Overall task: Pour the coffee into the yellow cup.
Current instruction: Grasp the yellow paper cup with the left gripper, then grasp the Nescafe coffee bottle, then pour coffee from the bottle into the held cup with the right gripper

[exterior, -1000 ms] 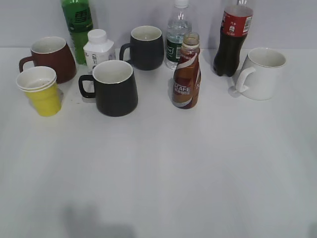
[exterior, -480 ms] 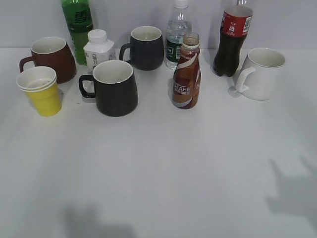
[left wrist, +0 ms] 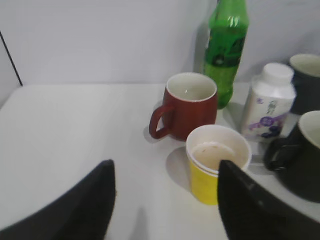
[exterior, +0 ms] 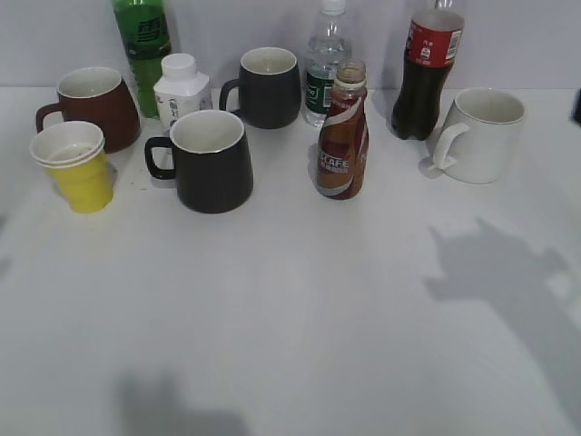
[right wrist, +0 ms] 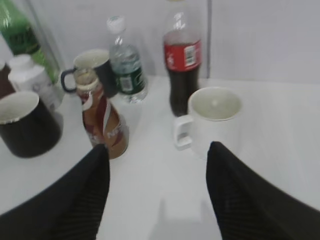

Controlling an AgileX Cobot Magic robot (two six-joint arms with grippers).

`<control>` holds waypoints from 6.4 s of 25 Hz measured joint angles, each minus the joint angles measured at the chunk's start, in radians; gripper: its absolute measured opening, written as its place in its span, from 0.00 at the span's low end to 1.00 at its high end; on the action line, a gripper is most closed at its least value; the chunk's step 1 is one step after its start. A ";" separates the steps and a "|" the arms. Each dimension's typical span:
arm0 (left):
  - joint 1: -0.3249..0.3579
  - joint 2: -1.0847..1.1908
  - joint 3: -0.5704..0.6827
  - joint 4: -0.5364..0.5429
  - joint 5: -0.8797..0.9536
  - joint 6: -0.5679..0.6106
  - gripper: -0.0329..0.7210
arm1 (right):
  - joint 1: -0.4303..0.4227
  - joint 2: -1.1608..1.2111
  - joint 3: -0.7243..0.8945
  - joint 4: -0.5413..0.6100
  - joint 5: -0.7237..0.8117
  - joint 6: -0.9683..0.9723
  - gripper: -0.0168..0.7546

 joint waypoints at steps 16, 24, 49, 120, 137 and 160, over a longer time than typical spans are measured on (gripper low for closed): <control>-0.119 0.528 0.008 -0.160 -0.168 0.000 0.79 | 0.101 0.526 0.000 -0.006 -0.408 0.029 0.62; -0.247 0.673 0.098 -0.184 -0.566 0.000 0.79 | 0.101 0.612 0.000 -0.006 -0.504 0.036 0.62; -0.255 1.176 0.041 -0.055 -1.296 0.000 0.89 | 0.101 0.845 0.000 -0.442 -0.937 0.386 0.73; -0.482 1.253 -0.201 0.739 -1.273 -0.267 0.60 | 0.101 1.111 -0.437 -1.140 -0.787 -0.017 0.67; -0.532 1.254 -0.255 0.802 -1.228 -0.267 0.60 | 0.101 1.110 -0.437 -1.097 -0.769 -0.464 0.67; -0.533 1.254 -0.251 0.853 -1.234 -0.267 0.60 | 0.101 1.110 -0.437 -1.088 -0.764 -0.643 0.67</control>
